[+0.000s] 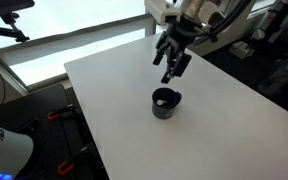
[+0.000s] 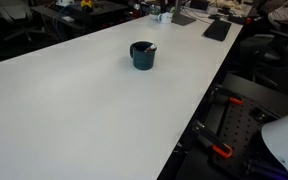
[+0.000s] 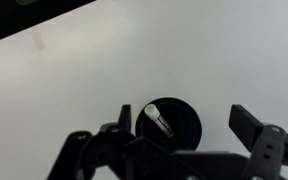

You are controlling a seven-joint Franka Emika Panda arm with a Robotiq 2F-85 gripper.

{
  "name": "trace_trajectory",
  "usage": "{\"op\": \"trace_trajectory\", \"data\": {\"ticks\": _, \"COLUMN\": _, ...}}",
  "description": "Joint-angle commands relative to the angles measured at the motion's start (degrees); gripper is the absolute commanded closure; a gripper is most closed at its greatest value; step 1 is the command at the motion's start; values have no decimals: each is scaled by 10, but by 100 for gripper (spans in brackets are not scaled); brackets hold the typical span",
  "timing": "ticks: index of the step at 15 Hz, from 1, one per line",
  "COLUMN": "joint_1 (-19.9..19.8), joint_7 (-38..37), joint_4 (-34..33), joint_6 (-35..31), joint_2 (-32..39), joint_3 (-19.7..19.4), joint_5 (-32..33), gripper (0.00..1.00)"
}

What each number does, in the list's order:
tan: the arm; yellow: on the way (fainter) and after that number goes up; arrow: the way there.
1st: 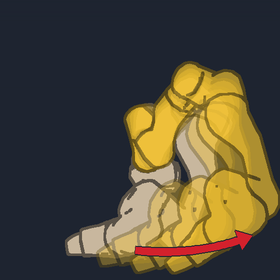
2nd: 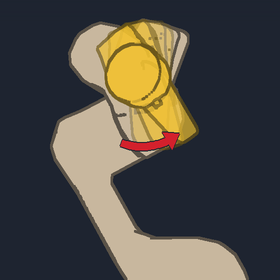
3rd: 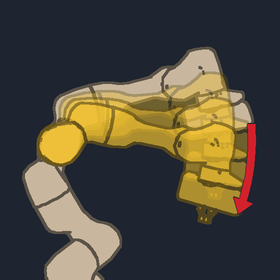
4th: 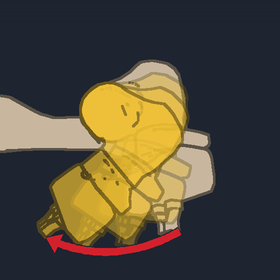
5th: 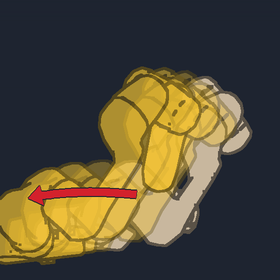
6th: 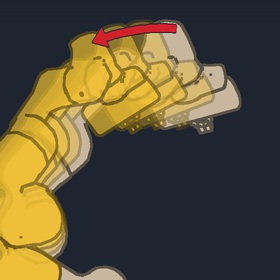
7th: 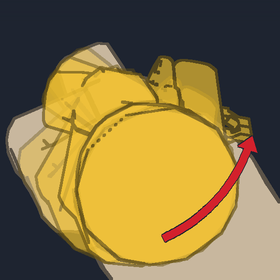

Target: Remove the red marker from the green mug.

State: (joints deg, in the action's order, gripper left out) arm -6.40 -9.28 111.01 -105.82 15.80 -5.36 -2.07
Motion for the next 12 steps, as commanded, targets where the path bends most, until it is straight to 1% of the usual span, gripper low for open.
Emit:
{"op": "trace_trajectory", "data": {"ticks": 1, "joint_1": -4, "joint_7": 9, "joint_4": -38, "joint_6": 32, "joint_2": 35, "joint_3": -3, "joint_5": -20, "gripper": 0}}
{"op": "trace_trajectory", "data": {"ticks": 4, "joint_1": -8, "joint_7": 16, "joint_4": -47, "joint_6": 31, "joint_2": 52, "joint_3": -3, "joint_5": -23, "gripper": 0}}
{"op": "trace_trajectory", "data": {"ticks": 5, "joint_1": -2, "joint_7": 3, "joint_4": -25, "joint_6": 9, "joint_2": 40, "joint_3": -4, "joint_5": -11, "gripper": 0}}
{"op": "trace_trajectory", "data": {"ticks": 12, "joint_1": -2, "joint_7": 3, "joint_4": -26, "joint_6": 8, "joint_2": 47, "joint_3": -5, "joint_5": -11, "gripper": 0}}
